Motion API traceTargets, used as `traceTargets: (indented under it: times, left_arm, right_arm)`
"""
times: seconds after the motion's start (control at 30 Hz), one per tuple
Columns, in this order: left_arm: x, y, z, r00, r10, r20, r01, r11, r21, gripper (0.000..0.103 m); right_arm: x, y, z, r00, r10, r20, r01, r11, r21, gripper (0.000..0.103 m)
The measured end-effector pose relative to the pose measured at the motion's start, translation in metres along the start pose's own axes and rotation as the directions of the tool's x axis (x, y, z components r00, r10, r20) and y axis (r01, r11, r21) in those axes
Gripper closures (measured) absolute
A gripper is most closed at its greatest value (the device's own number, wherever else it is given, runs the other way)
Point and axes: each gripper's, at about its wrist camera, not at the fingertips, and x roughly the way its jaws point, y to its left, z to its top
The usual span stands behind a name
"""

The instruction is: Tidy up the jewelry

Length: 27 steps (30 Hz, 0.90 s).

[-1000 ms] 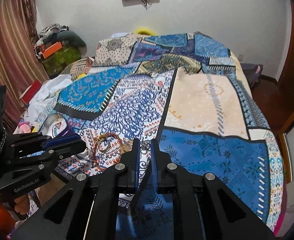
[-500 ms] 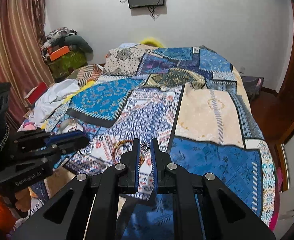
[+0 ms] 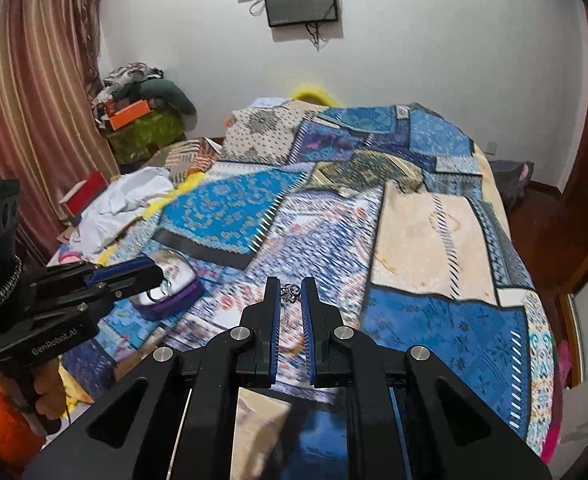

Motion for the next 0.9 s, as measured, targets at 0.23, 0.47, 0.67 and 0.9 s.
traceTargets:
  times: [0.23,0.47,0.67,0.9]
  left_arm:
    - [-0.02,0.027,-0.001,0.998,0.051,0.036,-0.05,0.998,-0.027,0.091]
    - [-0.036,0.054,-0.008,0.994,0.1,0.051,-0.097,0.993,-0.063,0.091]
    - [-0.038,0.072,-0.016,0.991,0.127,0.04,-0.123,0.988,-0.089,0.091]
    - [-0.027,0.084,-0.023,0.992,0.127,0.01,-0.125,0.987,-0.101,0.091]
  right_arm:
    - [0.011,0.033,0.013,0.998,0.062,0.018,-0.061,0.998,-0.026,0.094]
    - [0.027,0.061,0.02,0.993,0.118,0.007,-0.118,0.991,-0.056,0.094]
    - [0.04,0.082,0.023,0.988,0.155,-0.012,-0.156,0.985,-0.078,0.094]
    - [0.061,0.095,0.025,0.982,0.182,-0.048,-0.186,0.979,-0.086,0.094]
